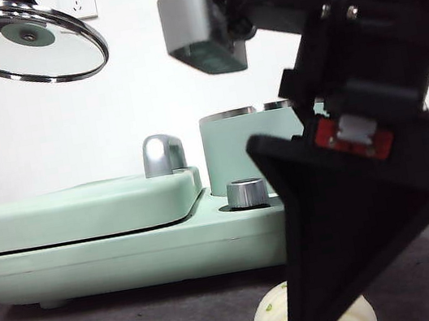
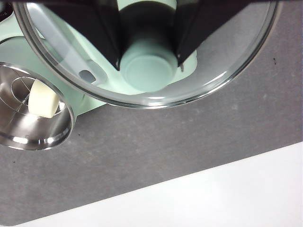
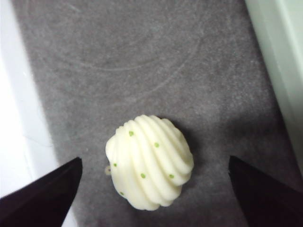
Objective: Put the buns in a small steamer
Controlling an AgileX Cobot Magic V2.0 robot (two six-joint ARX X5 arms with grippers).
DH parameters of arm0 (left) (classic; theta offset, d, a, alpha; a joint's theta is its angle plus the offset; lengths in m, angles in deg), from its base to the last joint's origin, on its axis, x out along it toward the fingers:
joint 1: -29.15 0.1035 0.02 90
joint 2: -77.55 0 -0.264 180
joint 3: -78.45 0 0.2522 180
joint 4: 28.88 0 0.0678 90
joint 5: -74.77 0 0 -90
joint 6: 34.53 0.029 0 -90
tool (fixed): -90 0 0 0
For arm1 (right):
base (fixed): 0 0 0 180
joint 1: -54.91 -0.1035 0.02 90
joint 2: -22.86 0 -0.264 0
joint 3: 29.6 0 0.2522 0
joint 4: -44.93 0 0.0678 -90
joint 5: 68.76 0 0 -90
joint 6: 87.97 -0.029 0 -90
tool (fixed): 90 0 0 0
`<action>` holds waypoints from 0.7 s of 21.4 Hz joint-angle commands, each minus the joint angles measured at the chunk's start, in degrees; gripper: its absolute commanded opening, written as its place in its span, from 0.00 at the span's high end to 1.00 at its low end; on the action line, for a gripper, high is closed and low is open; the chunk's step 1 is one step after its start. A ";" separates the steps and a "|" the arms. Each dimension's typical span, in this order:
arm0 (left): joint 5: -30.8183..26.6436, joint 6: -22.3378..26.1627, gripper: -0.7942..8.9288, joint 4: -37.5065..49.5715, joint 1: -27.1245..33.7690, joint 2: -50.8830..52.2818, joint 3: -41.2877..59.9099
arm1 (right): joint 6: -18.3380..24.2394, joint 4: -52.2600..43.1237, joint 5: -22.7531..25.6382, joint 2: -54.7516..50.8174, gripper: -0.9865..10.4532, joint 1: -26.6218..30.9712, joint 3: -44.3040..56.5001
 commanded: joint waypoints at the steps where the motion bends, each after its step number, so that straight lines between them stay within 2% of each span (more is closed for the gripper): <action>1: 0.04 0.63 0.91 1.57 -0.11 0.24 -1.29 | -0.42 -0.42 -1.36 2.21 0.53 -0.68 -0.44; 5: 0.04 0.63 0.91 1.55 -0.11 0.24 -1.29 | -0.83 -0.50 -1.33 4.07 0.57 -1.11 -0.44; 9: 0.04 0.61 0.91 1.55 -0.11 0.24 -1.29 | -1.66 -0.50 -1.14 4.87 0.73 -1.11 -0.44; 12: 0.04 0.61 0.91 1.53 -0.11 0.24 -1.29 | -3.08 0.02 -1.22 4.46 0.74 -1.09 -0.72; 15: 0.04 0.59 0.91 1.53 -0.11 0.24 -1.29 | -7.32 5.18 -1.27 1.46 0.74 -1.01 -2.67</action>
